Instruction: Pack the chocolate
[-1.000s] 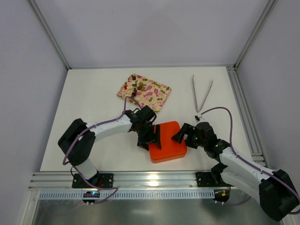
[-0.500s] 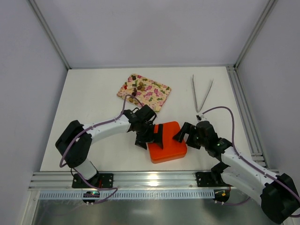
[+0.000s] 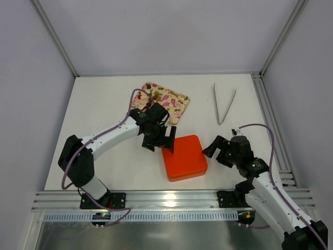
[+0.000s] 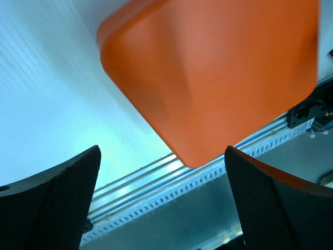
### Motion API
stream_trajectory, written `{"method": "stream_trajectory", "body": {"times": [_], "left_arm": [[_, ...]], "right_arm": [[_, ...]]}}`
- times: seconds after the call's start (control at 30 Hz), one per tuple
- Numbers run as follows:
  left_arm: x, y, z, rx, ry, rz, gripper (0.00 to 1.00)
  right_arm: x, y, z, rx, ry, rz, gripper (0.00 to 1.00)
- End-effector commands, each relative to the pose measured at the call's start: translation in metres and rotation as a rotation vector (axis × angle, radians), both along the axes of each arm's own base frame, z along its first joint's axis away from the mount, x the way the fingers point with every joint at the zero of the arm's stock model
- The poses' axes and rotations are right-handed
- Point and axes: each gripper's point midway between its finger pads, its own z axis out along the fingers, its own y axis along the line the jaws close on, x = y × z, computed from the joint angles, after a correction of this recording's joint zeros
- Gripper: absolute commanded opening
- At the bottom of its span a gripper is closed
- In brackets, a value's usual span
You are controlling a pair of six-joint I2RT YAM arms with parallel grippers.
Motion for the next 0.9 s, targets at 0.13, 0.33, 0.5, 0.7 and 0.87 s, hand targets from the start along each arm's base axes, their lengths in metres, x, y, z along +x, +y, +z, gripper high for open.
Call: {"method": "stream_trajectory", "body": {"times": [0.13,0.33,0.5,0.7,0.87], "left_arm": [[0.060,-0.017,0.042,-0.005,-0.173,-0.087,0.99],[0.088,-0.057,0.035,-0.080,-0.174,-0.162,0.98],[0.100,-0.069,0.026,-0.119,-0.164,-0.193,0.98],[0.105,-0.078,0.016,-0.157,-0.146,-0.224,0.97],[0.104,-0.080,0.008,-0.158,-0.132,-0.240,0.97]], "right_arm": [[-0.030,0.005,0.014,0.081,-0.003,0.041,1.00],[-0.046,0.015,0.023,0.154,-0.014,0.080,1.00],[-0.057,0.024,0.027,0.206,-0.007,0.109,1.00],[-0.072,0.032,0.019,0.227,0.042,0.151,1.00],[-0.078,0.037,0.022,0.235,0.045,0.183,1.00]]}}
